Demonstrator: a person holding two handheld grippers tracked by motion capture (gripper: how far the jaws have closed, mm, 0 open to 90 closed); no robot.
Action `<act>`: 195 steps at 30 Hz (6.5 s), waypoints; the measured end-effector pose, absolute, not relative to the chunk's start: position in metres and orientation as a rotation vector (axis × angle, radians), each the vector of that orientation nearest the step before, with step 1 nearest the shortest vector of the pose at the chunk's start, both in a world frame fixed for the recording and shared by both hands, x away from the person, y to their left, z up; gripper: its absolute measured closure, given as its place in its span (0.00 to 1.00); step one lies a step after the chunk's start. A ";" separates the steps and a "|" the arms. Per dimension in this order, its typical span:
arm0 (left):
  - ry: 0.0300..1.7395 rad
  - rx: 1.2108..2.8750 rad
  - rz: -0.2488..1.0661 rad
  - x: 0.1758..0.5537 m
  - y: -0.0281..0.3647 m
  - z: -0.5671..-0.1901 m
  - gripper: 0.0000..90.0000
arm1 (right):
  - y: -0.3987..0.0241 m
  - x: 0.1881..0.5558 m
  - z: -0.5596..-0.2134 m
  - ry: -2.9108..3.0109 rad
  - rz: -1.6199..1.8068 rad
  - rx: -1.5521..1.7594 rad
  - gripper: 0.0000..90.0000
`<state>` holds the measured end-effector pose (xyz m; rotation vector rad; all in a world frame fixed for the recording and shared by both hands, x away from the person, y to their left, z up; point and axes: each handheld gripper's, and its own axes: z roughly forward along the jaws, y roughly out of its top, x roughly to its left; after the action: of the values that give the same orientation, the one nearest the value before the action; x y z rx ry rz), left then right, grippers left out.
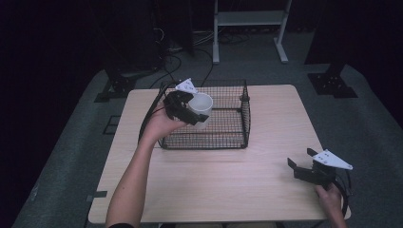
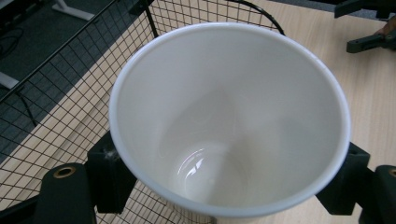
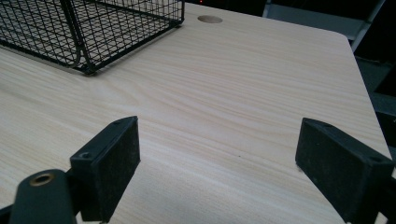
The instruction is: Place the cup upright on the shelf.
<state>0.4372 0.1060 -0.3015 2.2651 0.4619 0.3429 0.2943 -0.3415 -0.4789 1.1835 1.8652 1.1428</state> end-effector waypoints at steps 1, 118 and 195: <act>0.462 2.265 0.343 0.437 0.106 -0.301 0.24 | -0.341 0.294 -0.479 1.866 1.143 1.183 0.15; 0.630 2.452 0.160 0.521 0.073 -0.408 0.22 | -0.342 0.294 -0.479 1.870 1.155 1.168 0.15; 0.559 2.190 0.392 0.418 0.122 -0.338 0.08 | -0.342 0.294 -0.479 1.865 1.151 1.182 0.15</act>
<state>0.4179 0.1219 -0.3381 2.1900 0.5587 0.3918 0.2936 -0.3415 -0.4789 1.1815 1.8646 1.1515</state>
